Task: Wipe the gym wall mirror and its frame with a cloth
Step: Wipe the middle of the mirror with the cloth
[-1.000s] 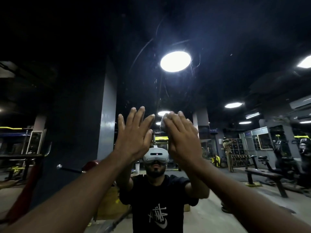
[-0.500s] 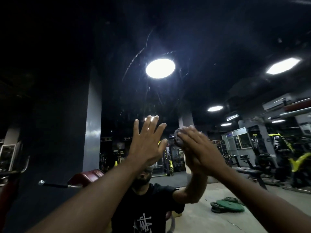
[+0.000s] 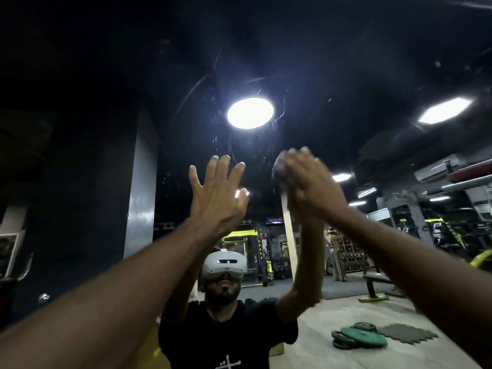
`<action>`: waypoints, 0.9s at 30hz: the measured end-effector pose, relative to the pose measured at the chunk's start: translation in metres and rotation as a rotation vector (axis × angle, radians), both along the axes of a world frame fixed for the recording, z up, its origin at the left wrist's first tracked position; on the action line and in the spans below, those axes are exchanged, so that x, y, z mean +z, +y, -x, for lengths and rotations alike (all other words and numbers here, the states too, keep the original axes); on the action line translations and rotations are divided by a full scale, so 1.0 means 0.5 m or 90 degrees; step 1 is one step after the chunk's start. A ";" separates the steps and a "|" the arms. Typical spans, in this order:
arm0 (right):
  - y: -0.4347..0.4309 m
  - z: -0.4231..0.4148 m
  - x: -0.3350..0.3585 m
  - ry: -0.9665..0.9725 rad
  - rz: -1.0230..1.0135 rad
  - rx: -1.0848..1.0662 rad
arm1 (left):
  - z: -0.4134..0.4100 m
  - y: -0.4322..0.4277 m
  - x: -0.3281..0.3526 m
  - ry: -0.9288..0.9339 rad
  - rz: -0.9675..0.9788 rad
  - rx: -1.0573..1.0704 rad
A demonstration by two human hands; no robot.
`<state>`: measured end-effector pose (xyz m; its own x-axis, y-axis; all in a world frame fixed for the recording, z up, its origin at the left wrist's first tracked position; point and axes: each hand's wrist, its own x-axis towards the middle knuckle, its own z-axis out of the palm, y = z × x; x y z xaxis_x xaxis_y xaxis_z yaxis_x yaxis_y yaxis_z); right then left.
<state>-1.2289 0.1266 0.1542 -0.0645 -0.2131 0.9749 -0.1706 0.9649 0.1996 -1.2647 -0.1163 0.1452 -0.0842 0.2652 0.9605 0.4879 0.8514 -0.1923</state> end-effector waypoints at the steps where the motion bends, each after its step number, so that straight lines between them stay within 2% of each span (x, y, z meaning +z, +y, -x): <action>1: 0.019 0.000 0.046 0.030 0.083 0.004 | 0.000 0.004 -0.001 0.004 -0.007 -0.003; 3: 0.014 0.003 0.106 0.080 0.242 0.020 | 0.002 0.013 -0.001 0.014 -0.014 -0.008; 4: -0.007 0.010 0.114 0.106 0.289 0.040 | 0.003 0.019 0.000 0.018 -0.016 -0.011; 5: -0.027 0.022 0.110 0.121 0.282 0.061 | 0.005 0.026 0.004 0.020 -0.022 -0.015; 6: -0.043 0.033 0.089 0.115 0.220 0.054 | 0.006 0.033 0.006 0.018 -0.031 -0.018; 9: -0.026 0.029 0.028 0.022 -0.086 0.003 | 0.011 0.050 0.011 0.020 -0.055 -0.008; 11: 0.024 0.004 0.049 -0.025 -0.157 0.002 | 0.012 0.055 0.010 0.025 -0.055 0.006; 13: 0.061 -0.010 0.074 0.018 -0.040 0.049 | 0.011 0.055 0.008 0.027 -0.057 0.010; 16: 0.072 -0.003 0.054 0.121 0.258 0.052 | 0.003 0.064 -0.009 0.031 -0.035 -0.026; 17: 0.059 0.006 0.023 0.118 0.284 0.037 | -0.002 0.070 -0.022 0.026 -0.002 -0.036; 18: 0.049 0.015 -0.020 0.102 0.258 0.032 | -0.004 0.080 -0.039 0.017 0.041 -0.036; 20: 0.043 0.014 -0.107 0.054 0.114 0.031 | -0.003 0.104 -0.068 0.007 0.099 -0.016; 23: 0.097 -0.013 -0.154 -0.019 -0.119 -0.012 | -0.005 0.125 -0.079 -0.001 0.064 -0.027; 24: 0.120 -0.020 -0.139 -0.027 -0.119 -0.021 | -0.006 0.128 -0.078 0.001 0.057 -0.026; 25: 0.144 -0.024 -0.119 -0.025 -0.054 -0.014 | -0.008 0.131 -0.079 0.000 0.060 -0.016; 27: 0.166 -0.026 -0.085 0.021 0.155 0.020 | -0.012 0.137 -0.080 -0.001 0.080 0.013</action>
